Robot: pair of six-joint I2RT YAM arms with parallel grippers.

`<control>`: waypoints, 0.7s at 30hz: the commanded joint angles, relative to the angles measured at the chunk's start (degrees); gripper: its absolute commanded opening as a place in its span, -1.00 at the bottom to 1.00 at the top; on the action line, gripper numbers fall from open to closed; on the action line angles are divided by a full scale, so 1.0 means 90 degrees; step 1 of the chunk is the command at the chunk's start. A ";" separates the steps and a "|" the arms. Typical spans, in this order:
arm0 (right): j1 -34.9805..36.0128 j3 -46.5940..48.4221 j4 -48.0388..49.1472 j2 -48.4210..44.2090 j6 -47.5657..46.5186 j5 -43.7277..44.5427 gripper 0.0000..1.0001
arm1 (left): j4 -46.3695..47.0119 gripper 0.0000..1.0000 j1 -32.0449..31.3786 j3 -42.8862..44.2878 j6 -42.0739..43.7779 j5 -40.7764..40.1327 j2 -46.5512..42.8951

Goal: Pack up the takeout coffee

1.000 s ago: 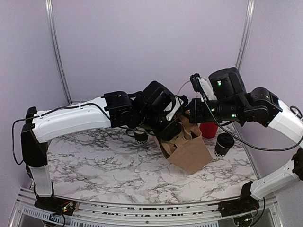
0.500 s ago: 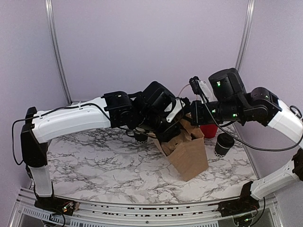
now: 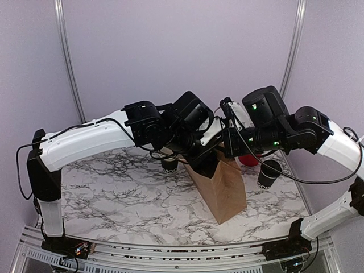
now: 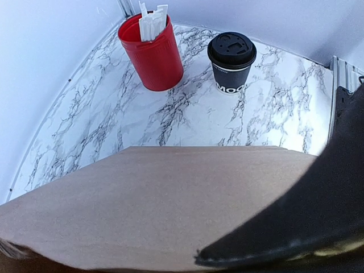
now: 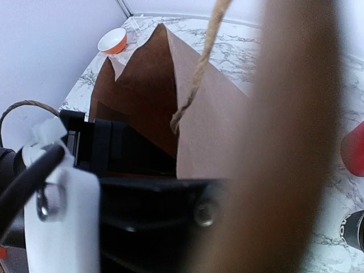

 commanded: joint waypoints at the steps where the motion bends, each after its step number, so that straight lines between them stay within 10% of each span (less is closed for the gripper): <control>1: 0.0051 0.0125 0.0497 0.0055 0.0004 0.0327 -1.00 | -0.0629 0.06 -0.0155 0.0249 0.0185 0.0429 0.0474; 12: 0.0041 0.0107 0.0380 -0.0003 0.0150 0.0451 -1.00 | -0.0602 0.24 -0.0112 0.0718 -0.0208 0.0477 0.0541; 21: -0.0022 0.0170 0.0339 -0.0019 0.0176 0.0548 -1.00 | -0.0561 0.84 -0.0114 0.0766 -0.0354 0.0512 0.0264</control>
